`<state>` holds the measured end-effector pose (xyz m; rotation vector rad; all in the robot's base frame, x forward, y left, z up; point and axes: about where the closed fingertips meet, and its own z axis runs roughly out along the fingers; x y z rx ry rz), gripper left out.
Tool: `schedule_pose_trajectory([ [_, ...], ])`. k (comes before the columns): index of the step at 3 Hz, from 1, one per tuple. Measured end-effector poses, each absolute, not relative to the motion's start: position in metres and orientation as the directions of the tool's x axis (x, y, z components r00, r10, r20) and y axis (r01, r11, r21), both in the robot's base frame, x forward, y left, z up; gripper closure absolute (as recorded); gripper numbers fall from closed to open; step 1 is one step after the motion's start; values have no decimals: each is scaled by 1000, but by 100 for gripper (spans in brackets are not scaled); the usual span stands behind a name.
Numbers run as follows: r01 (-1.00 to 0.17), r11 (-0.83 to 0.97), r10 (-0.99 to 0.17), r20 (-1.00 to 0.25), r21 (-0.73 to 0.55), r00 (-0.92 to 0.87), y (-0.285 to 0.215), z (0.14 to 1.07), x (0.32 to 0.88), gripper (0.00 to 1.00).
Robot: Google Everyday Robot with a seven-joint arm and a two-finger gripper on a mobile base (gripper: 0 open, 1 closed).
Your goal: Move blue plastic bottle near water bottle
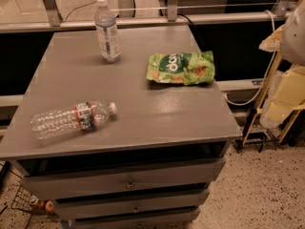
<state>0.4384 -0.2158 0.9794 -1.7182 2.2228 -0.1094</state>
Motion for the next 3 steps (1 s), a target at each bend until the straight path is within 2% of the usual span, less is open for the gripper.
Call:
schedule_pose_trajectory([
  [1,-928,270,-953,-210,-258,-219,-216,979,438,0],
  [2,-907,316,-932,-268,-279,-242,-214,974,457,0],
  [3,-859,395,-859,-462,-326,-219,-193,973,528,0],
])
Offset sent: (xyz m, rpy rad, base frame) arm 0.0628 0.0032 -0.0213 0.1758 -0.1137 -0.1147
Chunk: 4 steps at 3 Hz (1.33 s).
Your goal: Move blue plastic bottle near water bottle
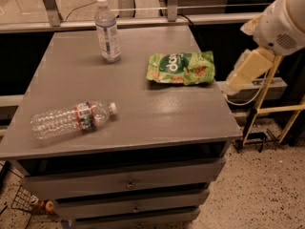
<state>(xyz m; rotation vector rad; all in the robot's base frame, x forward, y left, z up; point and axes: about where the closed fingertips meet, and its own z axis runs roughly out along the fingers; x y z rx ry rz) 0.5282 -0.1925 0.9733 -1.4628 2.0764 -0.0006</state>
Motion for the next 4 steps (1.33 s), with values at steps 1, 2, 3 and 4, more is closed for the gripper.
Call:
schedule_pose_trajectory([
  [1,-820,445,-793,-584,-360,-175,-173,984,579,0],
  [2,-821,444,-795,-581,-359,-175,-172,984,578,0],
  [3,-829,455,-761,-626,-326,-172,-152,975,605,0],
  [4,-845,456,-725,-667,-279,-172,-117,964,646,0],
])
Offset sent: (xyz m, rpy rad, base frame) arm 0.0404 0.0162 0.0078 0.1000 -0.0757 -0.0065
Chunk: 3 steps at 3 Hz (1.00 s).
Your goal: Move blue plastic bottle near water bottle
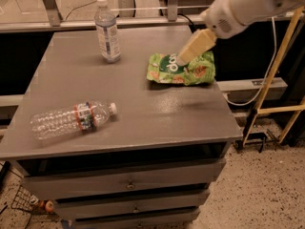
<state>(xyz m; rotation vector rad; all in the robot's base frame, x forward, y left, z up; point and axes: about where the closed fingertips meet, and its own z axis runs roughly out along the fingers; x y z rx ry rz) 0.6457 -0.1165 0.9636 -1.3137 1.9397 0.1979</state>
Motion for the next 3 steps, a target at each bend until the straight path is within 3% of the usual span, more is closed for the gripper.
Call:
schedule_pose_trajectory([
  [2,-844,506,-598,-778,-179,-194,12,951,722,0],
  [3,-835,527,-552,-811,-159,-195,50,953,736,0],
])
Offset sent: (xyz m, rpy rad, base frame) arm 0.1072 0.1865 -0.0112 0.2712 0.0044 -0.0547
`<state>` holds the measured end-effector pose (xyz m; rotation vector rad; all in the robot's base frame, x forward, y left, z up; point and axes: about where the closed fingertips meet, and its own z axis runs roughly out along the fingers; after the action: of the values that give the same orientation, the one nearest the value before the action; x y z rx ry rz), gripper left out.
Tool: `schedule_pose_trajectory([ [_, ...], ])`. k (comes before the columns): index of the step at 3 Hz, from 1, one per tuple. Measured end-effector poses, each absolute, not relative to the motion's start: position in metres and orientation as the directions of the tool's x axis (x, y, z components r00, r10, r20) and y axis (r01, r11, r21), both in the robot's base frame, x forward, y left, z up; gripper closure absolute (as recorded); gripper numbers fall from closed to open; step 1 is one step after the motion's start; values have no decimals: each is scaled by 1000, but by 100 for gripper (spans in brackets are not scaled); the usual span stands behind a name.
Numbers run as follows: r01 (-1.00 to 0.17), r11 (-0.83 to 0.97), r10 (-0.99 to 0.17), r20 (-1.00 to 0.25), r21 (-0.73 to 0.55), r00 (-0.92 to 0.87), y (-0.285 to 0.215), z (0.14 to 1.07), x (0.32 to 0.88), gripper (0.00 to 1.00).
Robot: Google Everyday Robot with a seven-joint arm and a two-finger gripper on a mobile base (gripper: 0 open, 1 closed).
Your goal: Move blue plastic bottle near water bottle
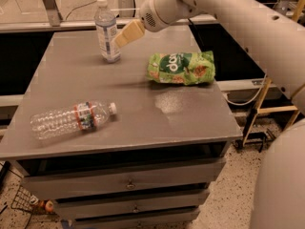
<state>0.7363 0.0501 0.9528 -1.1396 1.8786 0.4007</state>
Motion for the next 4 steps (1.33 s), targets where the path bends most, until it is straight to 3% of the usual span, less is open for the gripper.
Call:
schedule_pose_trajectory([
  [3,-820,556,-480,-857,-134,-185,122,949,771,0],
  [4,-825,551,-478,-858,-126,-188,137,946,778,15],
])
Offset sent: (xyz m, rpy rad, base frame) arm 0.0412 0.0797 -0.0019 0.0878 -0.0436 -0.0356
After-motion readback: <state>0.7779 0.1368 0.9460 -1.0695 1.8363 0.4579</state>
